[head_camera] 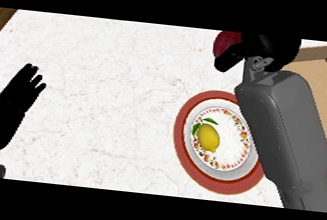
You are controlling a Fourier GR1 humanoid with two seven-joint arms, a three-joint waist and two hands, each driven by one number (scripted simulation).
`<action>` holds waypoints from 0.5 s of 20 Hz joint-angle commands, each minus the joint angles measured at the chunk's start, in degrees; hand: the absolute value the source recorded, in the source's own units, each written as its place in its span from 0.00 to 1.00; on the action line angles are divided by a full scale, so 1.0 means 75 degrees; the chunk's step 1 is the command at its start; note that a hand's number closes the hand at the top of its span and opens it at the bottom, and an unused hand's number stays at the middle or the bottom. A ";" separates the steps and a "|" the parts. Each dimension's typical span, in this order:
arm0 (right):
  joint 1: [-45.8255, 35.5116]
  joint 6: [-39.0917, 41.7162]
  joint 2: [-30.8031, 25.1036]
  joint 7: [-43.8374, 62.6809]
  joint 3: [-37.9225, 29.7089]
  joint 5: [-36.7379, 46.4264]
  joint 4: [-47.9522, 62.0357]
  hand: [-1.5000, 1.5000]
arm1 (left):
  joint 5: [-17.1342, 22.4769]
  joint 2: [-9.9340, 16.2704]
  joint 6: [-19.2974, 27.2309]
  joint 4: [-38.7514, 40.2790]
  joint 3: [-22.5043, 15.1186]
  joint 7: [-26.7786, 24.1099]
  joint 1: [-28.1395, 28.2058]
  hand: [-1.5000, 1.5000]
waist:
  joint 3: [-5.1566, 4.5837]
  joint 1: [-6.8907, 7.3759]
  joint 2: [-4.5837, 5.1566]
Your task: Pick the pear from the plate and place it in the cardboard box
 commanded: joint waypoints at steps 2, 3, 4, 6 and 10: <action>-0.0706 0.0311 -0.0539 0.0613 -0.0530 0.0322 -0.0509 1.00 | 0.0166 0.0323 -0.0158 0.0568 0.0344 -0.0069 -0.0554 0.50 | -0.0001 -0.0018 0.0036; -0.0491 -0.0041 -0.0577 0.0568 -0.0658 0.0406 -0.0397 1.00 | 0.0241 0.0161 -0.0252 0.0144 0.0149 0.0070 -0.0136 0.50 | 0.0003 0.0050 0.0036; -0.0556 0.0605 -0.0557 0.0968 -0.0548 0.0488 -0.0901 1.00 | -0.0213 -0.0169 0.0083 -0.0149 -0.0191 -0.0084 0.0090 0.50 | 0.0003 0.0016 0.0010; -0.0313 0.0565 -0.1112 0.0665 -0.0931 0.0509 -0.1070 1.00 | 0.0220 0.0165 -0.0221 -0.0128 0.0198 0.0111 0.0170 0.50 | 0.0005 0.0006 0.0008; -0.0310 0.0403 -0.1238 0.0512 -0.1274 0.0582 -0.0786 1.00 | -0.0081 0.0095 0.0093 0.0383 0.0101 0.0106 -0.0599 0.50 | 0.0003 0.0014 0.0050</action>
